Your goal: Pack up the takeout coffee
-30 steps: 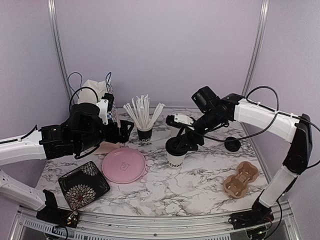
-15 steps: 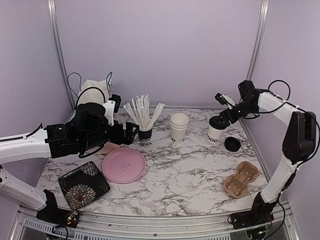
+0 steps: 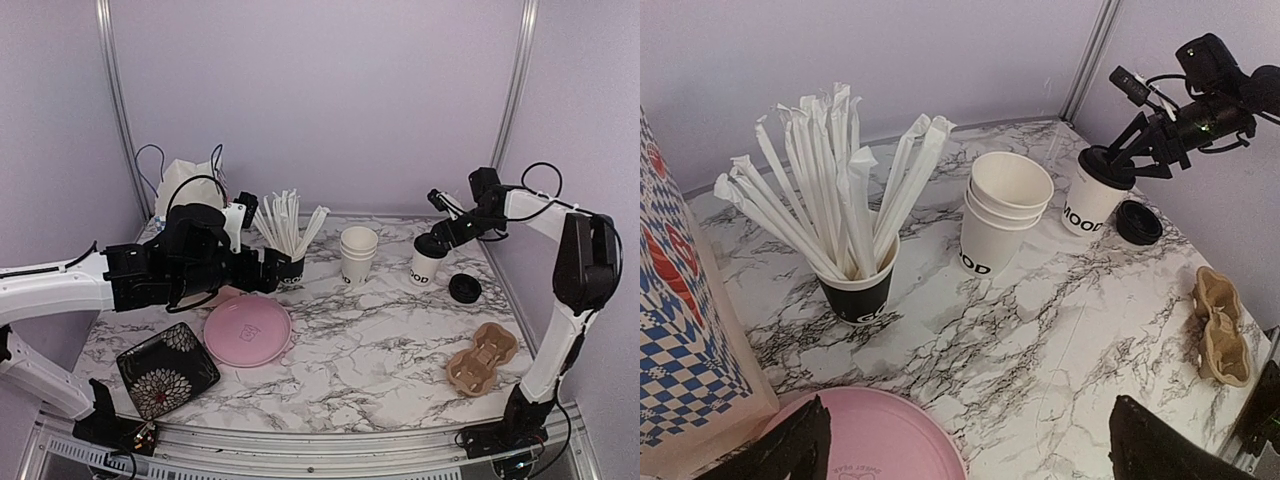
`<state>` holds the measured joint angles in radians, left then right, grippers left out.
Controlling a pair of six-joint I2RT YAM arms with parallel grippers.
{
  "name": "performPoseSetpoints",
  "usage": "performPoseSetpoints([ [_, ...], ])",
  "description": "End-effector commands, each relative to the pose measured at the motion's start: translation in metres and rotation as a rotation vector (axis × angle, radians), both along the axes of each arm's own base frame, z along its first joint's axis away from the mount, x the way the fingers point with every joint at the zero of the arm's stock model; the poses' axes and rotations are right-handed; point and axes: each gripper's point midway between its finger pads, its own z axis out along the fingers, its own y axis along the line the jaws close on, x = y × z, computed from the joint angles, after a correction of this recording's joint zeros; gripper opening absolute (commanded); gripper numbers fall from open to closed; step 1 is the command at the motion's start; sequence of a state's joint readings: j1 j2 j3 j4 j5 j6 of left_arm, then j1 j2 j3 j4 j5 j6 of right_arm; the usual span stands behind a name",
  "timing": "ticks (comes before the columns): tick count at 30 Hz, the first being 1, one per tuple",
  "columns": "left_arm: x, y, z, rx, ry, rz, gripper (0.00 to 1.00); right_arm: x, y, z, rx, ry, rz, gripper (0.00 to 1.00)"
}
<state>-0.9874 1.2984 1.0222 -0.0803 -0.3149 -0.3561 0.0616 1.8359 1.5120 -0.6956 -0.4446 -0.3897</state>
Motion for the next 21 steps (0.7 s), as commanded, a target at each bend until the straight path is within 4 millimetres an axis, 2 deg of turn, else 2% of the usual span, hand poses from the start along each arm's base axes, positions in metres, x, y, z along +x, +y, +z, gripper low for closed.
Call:
performPoseSetpoints([
  [1,0.003,-0.008,0.006,-0.004,0.008,-0.02,0.98,0.009,0.002,0.006,0.021,-0.033,-0.006,0.68],
  [6,0.003,-0.013,0.003,0.007,0.016,-0.038,0.98,0.005,0.0,0.006,0.011,-0.035,-0.01,0.74],
  [7,0.003,-0.015,0.002,0.011,0.018,-0.043,0.98,0.005,0.0,0.009,0.01,-0.039,-0.013,0.78],
  [15,0.002,-0.018,-0.003,0.021,0.035,-0.058,0.98,-0.001,0.002,0.035,0.002,-0.083,-0.026,0.85],
  [17,0.002,-0.018,-0.003,0.023,0.034,-0.057,0.98,-0.005,0.009,0.048,-0.015,-0.13,-0.006,0.83],
  [21,0.001,-0.015,-0.003,0.036,0.024,-0.062,0.95,-0.019,0.047,0.07,-0.025,-0.221,0.146,0.73],
])
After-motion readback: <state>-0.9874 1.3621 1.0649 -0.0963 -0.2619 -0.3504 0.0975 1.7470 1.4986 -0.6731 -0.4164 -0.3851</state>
